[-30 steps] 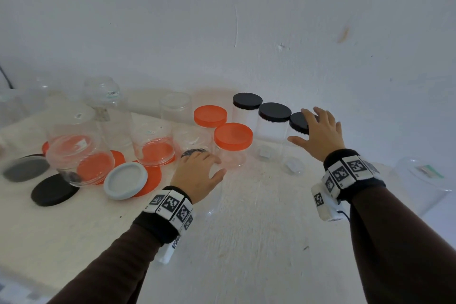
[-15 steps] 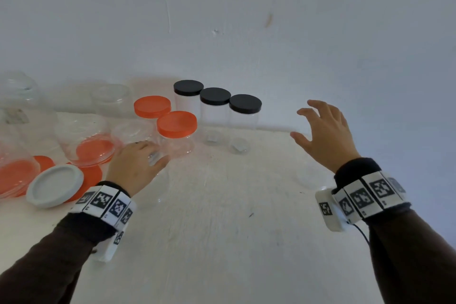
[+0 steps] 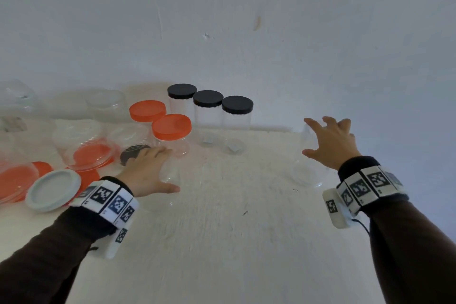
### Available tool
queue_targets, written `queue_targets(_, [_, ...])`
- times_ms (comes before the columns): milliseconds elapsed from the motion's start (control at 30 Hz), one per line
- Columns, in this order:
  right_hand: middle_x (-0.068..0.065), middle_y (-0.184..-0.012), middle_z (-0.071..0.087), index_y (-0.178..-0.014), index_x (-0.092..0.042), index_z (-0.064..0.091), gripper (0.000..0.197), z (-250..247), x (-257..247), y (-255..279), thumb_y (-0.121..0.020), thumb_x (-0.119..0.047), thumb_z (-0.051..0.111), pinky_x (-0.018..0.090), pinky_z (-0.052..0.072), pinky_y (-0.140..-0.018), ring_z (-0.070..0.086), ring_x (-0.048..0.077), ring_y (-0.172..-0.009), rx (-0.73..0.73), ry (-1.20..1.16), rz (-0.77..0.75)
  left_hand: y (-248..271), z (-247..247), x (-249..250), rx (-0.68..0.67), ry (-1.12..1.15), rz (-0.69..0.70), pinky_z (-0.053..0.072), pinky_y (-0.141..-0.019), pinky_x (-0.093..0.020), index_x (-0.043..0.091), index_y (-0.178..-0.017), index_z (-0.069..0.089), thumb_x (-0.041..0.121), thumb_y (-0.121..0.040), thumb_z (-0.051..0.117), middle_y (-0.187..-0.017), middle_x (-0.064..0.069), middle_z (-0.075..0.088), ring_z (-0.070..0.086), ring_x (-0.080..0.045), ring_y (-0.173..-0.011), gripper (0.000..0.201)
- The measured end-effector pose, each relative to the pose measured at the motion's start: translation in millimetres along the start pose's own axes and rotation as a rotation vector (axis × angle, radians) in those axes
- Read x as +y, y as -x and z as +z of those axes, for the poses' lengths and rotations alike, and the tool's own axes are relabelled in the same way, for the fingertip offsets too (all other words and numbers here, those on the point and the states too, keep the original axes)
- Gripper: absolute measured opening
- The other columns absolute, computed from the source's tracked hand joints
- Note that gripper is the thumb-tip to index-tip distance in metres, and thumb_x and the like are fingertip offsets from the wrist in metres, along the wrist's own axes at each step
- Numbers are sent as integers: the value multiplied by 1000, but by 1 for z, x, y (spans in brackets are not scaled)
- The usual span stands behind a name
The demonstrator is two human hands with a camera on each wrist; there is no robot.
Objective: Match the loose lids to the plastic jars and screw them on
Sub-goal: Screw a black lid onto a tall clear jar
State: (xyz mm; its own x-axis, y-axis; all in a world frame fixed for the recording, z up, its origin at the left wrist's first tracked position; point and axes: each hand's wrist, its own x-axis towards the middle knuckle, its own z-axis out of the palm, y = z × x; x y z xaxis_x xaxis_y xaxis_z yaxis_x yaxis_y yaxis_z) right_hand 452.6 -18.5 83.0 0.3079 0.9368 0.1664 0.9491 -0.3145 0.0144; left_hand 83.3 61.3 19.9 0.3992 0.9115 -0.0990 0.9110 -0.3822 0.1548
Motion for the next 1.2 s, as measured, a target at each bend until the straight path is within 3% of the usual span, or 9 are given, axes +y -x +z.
queue_targets(167, [7, -135, 32, -142, -32, 30, 84, -10, -14, 11, -71, -45, 74, 42, 38, -93, 21, 28, -122, -14, -142, -138, -10, -3, 18, 40, 14, 44, 22, -111, -49, 24, -146, 17, 55, -74, 66, -154, 2, 16, 15, -21, -140, 93])
queue_targets(333, [1, -132, 29, -137, -36, 34, 85, -25, -46, 31, -66, -43, 79, 28, 34, -86, 24, 19, -116, -17, -342, -321, -22, -3, 17, 63, 19, 109, 15, -114, -48, 20, -147, 17, 61, -76, 60, -155, 1, 14, 12, -18, -142, 92])
queue_targets(467, [-1, -131, 27, -132, -31, 36, 84, -37, -71, 44, -62, -42, 81, 25, 36, -76, 24, 13, -107, 105, -369, -398, -16, -3, 10, 77, 62, 188, 12, -116, -45, 20, -146, 21, 97, -47, 22, -155, 1, 17, 13, -17, -142, 126])
queue_targets(533, [-1, -128, 28, -130, -24, 36, 84, -40, -83, 48, -61, -38, 83, 21, 36, -73, 26, 12, -103, 178, -417, -411, -4, -3, 4, 151, 145, 220, 13, -113, -34, 18, -143, 29, 99, -43, 10, -151, 0, 25, 19, -17, -139, 130])
queue_targets(667, [-8, -114, 27, -119, -15, 37, 76, -39, -112, 51, -62, -27, 84, 12, 33, -70, 36, 13, -101, 244, -573, -427, 29, -7, -27, 259, 333, 203, 22, -108, -26, 20, -137, 39, 91, -57, 26, -143, 1, 36, 28, -14, -133, 108])
queue_targets(800, [-6, -116, 33, -118, -19, 40, 74, -36, -158, 54, -59, -26, 85, 26, 44, -84, 45, 15, -101, 221, -733, -502, 67, -8, -80, 379, 358, 84, 25, -100, -18, 17, -131, 48, 53, -80, 59, -133, 3, 47, 40, -11, -124, 63])
queue_targets(967, [-8, -118, 32, -127, -21, 47, 81, -33, -229, 58, -57, -28, 86, 11, 39, -82, 44, -1, -95, 191, -822, -578, 121, -13, -166, 450, 403, -116, 38, -88, -30, 22, -102, 57, 23, -83, 66, -103, 6, 54, 51, -17, -103, 21])
queue_targets(1067, [-4, -115, 38, -120, -13, 46, 77, -28, -267, 63, -55, -23, 86, 0, 36, -77, 46, -9, -95, 174, -898, -601, 147, -11, -217, 479, 334, -350, 47, -80, -38, 15, -93, 60, 18, -81, 68, -98, -1, 59, 57, -21, -92, 15])
queue_targets(1200, [-4, -112, 47, -109, -21, 36, 74, -17, -303, 73, -56, -18, 87, 7, 38, -74, 47, 8, -99, 72, -902, -555, 160, -8, -268, 368, 206, -561, 44, -83, -40, 7, -104, 59, 23, -81, 68, -110, -10, 54, 52, -28, -101, 29])
